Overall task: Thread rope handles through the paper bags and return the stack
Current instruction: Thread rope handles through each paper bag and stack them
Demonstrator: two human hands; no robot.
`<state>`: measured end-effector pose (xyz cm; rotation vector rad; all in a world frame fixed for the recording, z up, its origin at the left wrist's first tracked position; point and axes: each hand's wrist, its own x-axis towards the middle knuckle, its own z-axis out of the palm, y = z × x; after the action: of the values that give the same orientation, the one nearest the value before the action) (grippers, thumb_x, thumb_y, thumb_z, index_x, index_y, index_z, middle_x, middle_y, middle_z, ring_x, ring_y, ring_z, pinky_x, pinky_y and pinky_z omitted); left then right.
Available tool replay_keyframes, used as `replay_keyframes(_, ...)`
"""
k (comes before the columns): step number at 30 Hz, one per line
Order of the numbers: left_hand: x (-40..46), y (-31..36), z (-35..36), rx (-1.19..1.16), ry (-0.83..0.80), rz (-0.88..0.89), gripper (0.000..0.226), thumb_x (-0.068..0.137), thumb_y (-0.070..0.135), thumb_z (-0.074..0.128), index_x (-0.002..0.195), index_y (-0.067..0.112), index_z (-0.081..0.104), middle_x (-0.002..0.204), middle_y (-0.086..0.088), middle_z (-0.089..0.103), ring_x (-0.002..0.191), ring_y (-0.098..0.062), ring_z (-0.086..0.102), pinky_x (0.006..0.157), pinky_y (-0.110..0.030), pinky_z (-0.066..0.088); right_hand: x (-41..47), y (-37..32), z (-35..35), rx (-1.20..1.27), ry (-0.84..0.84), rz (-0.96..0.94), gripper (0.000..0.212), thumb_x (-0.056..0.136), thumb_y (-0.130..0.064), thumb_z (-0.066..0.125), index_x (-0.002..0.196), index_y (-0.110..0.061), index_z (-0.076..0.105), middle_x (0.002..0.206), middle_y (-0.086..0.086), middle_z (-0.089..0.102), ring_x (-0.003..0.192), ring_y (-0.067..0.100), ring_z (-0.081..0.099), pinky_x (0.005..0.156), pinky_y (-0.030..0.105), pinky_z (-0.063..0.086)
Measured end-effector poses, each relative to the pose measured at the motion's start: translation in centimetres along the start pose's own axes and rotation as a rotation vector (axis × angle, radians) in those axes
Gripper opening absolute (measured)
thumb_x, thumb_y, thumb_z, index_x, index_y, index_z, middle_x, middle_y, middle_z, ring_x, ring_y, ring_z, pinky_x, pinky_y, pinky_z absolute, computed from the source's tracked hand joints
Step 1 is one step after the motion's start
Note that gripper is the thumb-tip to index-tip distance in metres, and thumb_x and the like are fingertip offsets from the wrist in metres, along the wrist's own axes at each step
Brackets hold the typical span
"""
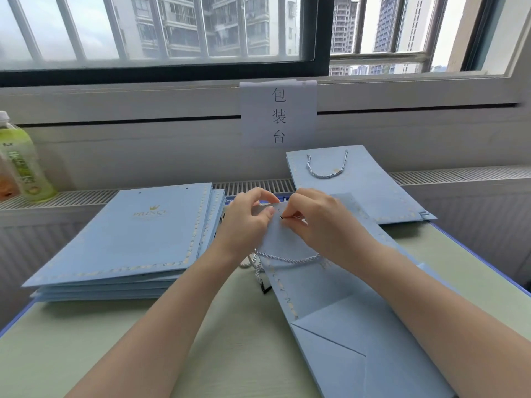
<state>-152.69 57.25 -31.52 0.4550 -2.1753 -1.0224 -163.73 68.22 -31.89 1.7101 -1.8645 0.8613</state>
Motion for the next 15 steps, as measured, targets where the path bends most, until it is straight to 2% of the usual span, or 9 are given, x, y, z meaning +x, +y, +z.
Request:
replay_keyframes(2,-0.02,0.1,0.03,0.003,-0.006,0.001,0.018,0.091,0.004,0.053,0.088,0.021,0.06,0.089,-0.004,0.049,0.081,-0.013,0.048,0.069,-0.02,0.036,0.0,-0.02,0.16,0.046,0.003,0.025,0.01,0.079,-0.015,0.065,0.075,-0.008,0.059,0.081,0.002,0.055,0.075,0.019,0.048,0.061,0.036,0.045)
replay_keyframes(4,-0.18,0.44,0.01,-0.024,-0.021,0.001,0.02,0.091,0.001,0.052,0.087,0.019,0.059,0.094,-0.005,0.057,0.089,-0.013,0.053,0.074,-0.021,0.04,0.03,0.03,0.33,0.105,0.003,0.075,0.015,0.078,-0.014,0.072,0.086,-0.009,0.06,0.092,-0.002,0.049,0.084,0.016,0.046,0.071,0.031,0.043)
replay_keyframes(7,-0.21,0.64,-0.17,-0.095,-0.028,-0.003,0.023,0.091,-0.002,0.05,0.081,0.017,0.06,0.078,0.002,0.058,0.074,-0.009,0.053,0.067,-0.019,0.043,0.14,0.32,0.15,0.184,-0.056,0.189,0.036,0.079,-0.02,0.073,0.109,-0.011,0.056,0.102,-0.009,0.046,0.085,0.007,0.041,0.079,0.022,0.035)
replay_keyframes(9,-0.17,0.7,-0.3,-0.132,-0.045,-0.017,0.023,0.094,0.003,0.049,0.078,0.014,0.061,0.073,0.0,0.058,0.066,-0.009,0.052,0.062,-0.017,0.043,0.27,0.3,-0.1,0.195,-0.102,0.205,0.031,0.079,-0.021,0.074,0.104,-0.012,0.059,0.089,-0.014,0.048,0.077,0.003,0.039,0.073,0.019,0.03)
replay_keyframes(11,-0.11,0.73,-0.31,-0.175,-0.081,-0.027,0.029,0.099,0.015,0.045,0.077,0.007,0.062,0.072,-0.005,0.06,0.064,-0.012,0.052,0.059,-0.02,0.042,0.35,0.06,-0.26,0.183,-0.118,0.201,0.025,0.077,-0.019,0.075,0.096,-0.01,0.061,0.078,-0.02,0.042,0.076,0.007,0.039,0.068,0.016,0.029)
replay_keyframes(15,0.03,0.98,-0.42,-0.221,-0.114,-0.072,0.051,0.101,0.037,0.031,0.067,0.01,0.058,0.063,-0.001,0.057,0.054,-0.007,0.051,0.051,-0.015,0.04,0.3,-0.4,-0.2,0.142,-0.09,0.157,0.024,0.077,-0.017,0.075,0.094,-0.008,0.06,0.077,-0.019,0.039,0.083,0.015,0.038,0.068,0.023,0.028)
